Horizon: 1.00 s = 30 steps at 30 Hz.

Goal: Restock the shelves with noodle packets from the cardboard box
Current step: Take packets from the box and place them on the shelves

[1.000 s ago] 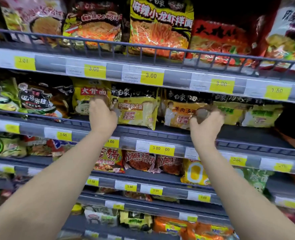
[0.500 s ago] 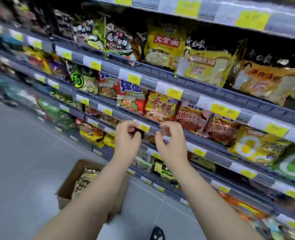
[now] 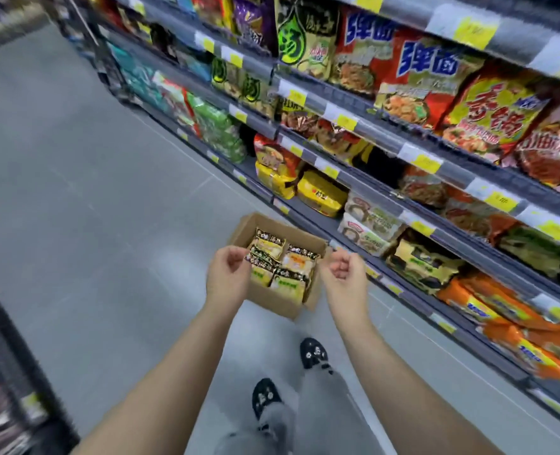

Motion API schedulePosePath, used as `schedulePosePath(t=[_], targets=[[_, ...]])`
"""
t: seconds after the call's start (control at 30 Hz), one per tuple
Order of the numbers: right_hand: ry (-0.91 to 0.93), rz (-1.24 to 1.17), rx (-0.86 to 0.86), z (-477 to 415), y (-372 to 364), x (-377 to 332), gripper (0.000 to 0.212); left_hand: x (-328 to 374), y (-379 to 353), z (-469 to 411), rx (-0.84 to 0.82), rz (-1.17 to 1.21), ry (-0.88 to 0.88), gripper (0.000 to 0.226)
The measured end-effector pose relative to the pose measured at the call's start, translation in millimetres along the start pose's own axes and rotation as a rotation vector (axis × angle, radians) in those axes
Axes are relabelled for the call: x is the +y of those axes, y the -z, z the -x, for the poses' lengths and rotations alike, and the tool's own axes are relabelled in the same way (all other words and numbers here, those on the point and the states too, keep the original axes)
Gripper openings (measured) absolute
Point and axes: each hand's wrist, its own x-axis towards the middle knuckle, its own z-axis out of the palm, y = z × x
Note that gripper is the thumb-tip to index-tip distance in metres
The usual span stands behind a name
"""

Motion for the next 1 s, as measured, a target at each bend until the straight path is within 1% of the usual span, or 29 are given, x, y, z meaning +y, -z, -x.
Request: schedulePosePath(t=[0.13, 0.23, 0.3, 0.43, 0.53, 0.6, 0.7, 0.8, 0.9, 0.93, 1.0], targets=[[-0.165, 0.021, 0.004, -10.8, -27.9, 32.3, 0.014, -22.0, 12.7, -19.6, -0.038, -0.005, 0.058, 0.019], [-0.242, 0.035, 0.022, -32.7, -45.8, 48.6, 0.015, -27.6, 14.1, -50.2, -0.091, -0.043, 0.085, 0.029], [-0.286, 0.041, 0.053, -53.2, -57.4, 55.7, 0.014, -25.5, 14.9, -75.6, -0.118, -0.084, 0.086, 0.029], [-0.378, 0.100, 0.092, -106.7, -88.6, 78.7, 0.018, -29.5, 6.0, -147.9, -0.177, -0.171, 0.082, 0.012], [-0.388, 0.129, 0.068, -151.6, -116.1, 102.4, 0.012, -46.7, -11.0, -213.5, -0.247, -0.210, 0.112, 0.014], [-0.388, 0.181, 0.057, -177.4, -133.4, 126.5, 0.012, -62.8, -26.6, -251.6, -0.278, -0.241, 0.148, 0.016], [-0.464, 0.219, 0.070, -211.1, -155.5, 176.0, 0.020, -99.7, -58.8, -304.1, -0.331, -0.279, 0.176, 0.019], [-0.540, 0.268, 0.116, -237.4, -172.1, 245.9, 0.025, -153.9, -98.2, -346.8, -0.381, -0.327, 0.186, 0.025], [-0.619, 0.311, 0.147, -258.4, -183.4, 322.2, 0.037, -221.4, -137.2, -385.3, -0.481, -0.480, 0.213, 0.026], [-0.639, 0.319, 0.161, -264.2, -186.3, 346.6, 0.039, -244.2, -148.3, -397.5, -0.521, -0.544, 0.182, 0.022], [-0.650, 0.335, 0.206, -277.0, -191.4, 389.8, 0.038, -285.5, -172.4, -422.4, -0.620, -0.687, 0.087, 0.040]])
